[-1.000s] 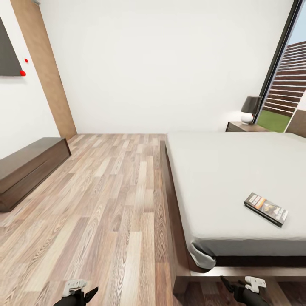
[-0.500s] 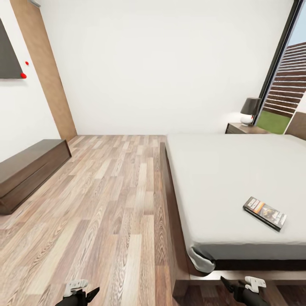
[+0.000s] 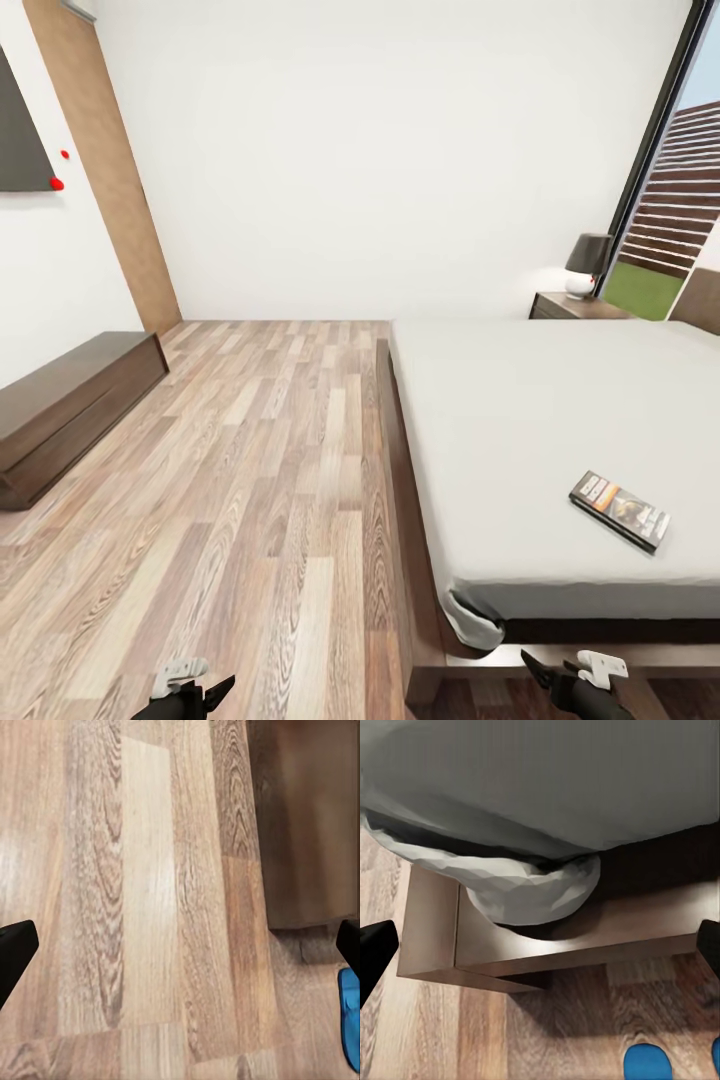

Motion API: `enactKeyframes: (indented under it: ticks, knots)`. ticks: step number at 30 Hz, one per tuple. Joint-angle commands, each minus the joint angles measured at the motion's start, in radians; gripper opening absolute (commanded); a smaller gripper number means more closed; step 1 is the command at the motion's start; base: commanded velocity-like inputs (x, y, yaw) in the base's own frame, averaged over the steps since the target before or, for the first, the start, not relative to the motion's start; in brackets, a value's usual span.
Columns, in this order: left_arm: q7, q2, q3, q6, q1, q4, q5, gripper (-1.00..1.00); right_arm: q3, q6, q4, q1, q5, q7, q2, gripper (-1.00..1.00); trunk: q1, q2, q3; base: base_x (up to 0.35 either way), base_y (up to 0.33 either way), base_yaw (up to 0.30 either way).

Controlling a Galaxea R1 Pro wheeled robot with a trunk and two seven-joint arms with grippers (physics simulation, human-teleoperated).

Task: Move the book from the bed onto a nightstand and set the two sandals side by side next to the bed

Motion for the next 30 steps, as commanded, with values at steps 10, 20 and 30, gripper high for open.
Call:
enactKeyframes:
  ticks: [10, 20, 30]
  knots:
    - [-0.002, 0.000, 0.007, -0.006, -0.001, 0.001, -0.011, 1.00, -0.005, -0.005, 0.005, -0.002, 0.000, 0.006, -0.001, 1.00, -0.039, 0.070, 0.031, 0.000, 0.000, 0.000]
    - [-0.002, 0.000, 0.007, -0.006, -0.001, 0.001, -0.011, 1.00, -0.005, -0.005, 0.005, -0.002, 0.000, 0.006, 0.000, 1.00, -0.077, 0.140, 0.062, 0.000, 0.000, 0.000]
    - [-0.002, 0.000, 0.007, -0.006, -0.001, 0.001, -0.011, 1.00, -0.005, -0.005, 0.005, -0.002, 0.000, 0.006, 0.000, 1.00, -0.115, 0.210, 0.093, 0.000, 0.000, 0.000]
